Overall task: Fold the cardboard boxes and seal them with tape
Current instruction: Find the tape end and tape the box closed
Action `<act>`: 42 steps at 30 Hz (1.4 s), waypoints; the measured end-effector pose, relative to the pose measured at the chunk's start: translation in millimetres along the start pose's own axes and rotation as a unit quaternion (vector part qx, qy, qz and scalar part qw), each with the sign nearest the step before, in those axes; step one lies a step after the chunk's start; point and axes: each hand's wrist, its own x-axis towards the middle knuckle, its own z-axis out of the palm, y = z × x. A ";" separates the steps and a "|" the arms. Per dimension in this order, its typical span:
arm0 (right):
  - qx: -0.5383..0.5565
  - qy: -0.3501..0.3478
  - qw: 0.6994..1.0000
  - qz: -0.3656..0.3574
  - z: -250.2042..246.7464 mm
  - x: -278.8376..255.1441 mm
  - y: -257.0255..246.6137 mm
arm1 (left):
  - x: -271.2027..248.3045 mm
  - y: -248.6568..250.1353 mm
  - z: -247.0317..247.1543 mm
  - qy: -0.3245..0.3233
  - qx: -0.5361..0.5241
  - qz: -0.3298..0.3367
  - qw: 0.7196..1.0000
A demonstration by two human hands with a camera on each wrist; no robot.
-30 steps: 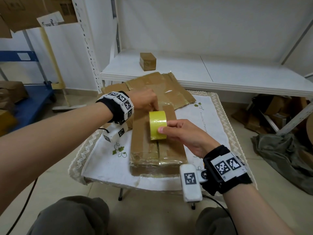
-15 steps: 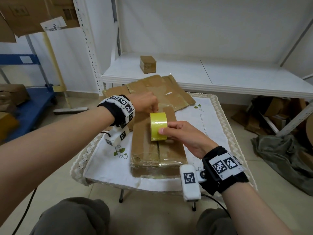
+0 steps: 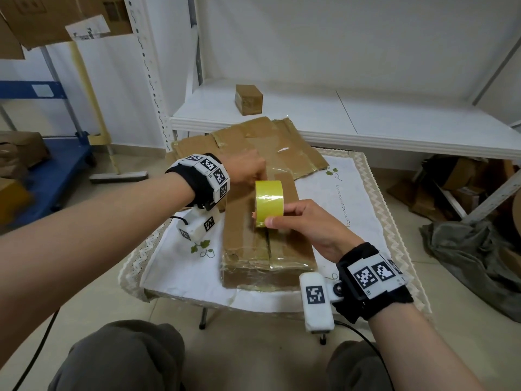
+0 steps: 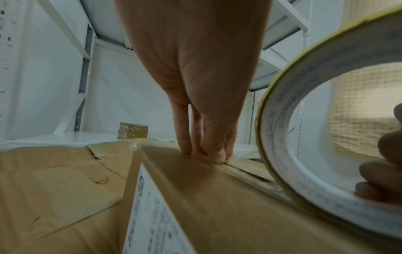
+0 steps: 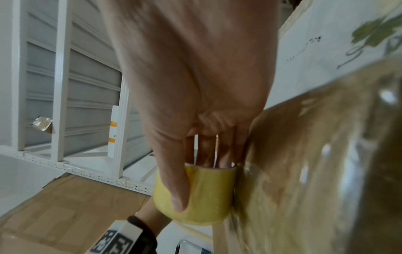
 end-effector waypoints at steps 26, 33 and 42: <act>0.062 0.007 0.998 -0.014 -1.5 -9.5 2.9 | -3.9 15.6 -39.2 -0.210 0.302 0.149 0.918; 0.090 0.005 0.994 -0.055 -6.9 -13.1 -4.1 | 10.4 24.7 -29.7 -0.239 0.313 0.129 0.910; 0.104 0.015 0.992 -0.072 -14.2 -5.6 -43.8 | -19.3 55.5 -53.5 -0.237 0.300 0.006 0.924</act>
